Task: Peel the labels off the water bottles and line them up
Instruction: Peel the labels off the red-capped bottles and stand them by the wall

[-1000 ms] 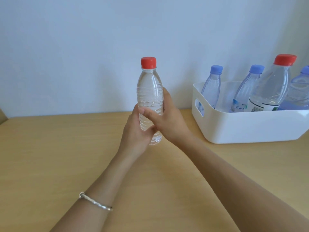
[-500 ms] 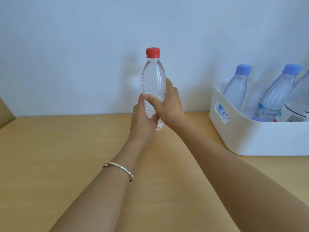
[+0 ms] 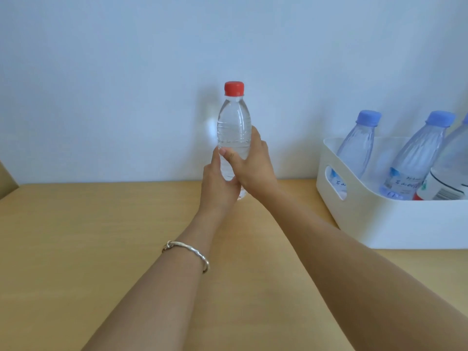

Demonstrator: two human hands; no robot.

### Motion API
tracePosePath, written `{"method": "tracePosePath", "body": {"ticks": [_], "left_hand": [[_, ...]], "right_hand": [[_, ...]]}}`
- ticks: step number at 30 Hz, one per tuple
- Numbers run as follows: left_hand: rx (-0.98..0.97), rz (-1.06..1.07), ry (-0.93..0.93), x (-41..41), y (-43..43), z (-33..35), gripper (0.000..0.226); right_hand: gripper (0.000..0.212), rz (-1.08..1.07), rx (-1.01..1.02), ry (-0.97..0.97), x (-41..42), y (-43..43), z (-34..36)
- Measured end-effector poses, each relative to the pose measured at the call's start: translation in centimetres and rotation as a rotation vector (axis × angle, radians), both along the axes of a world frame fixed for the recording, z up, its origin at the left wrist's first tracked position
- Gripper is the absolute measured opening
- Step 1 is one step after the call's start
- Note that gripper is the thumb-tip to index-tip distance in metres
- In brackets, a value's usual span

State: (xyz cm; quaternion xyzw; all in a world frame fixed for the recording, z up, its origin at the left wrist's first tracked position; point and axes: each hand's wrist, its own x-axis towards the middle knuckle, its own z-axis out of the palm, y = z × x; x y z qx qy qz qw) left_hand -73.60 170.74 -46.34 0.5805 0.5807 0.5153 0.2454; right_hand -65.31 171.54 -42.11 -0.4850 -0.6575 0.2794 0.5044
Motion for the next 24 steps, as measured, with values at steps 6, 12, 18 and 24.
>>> {"method": "tracePosePath", "body": {"ticks": [6,12,18,24], "left_hand": [[-0.291,0.06,0.214,-0.3,-1.8,3.6,0.11],[0.23,0.151,0.341,3.9,-5.8,7.1,0.076],[0.192,-0.158,0.242,13.0,-7.4,7.1,0.061],[0.16,-0.376,0.188,20.0,-9.8,8.8,0.01]], "right_hand": [[0.063,-0.029,-0.228,-0.235,1.5,-2.2,3.0],[0.067,-0.114,0.06,-0.345,6.1,-6.3,7.1],[0.047,-0.249,0.173,-0.453,12.2,-9.4,8.2],[0.038,-0.474,0.365,-0.469,20.0,-11.8,9.6]]}}
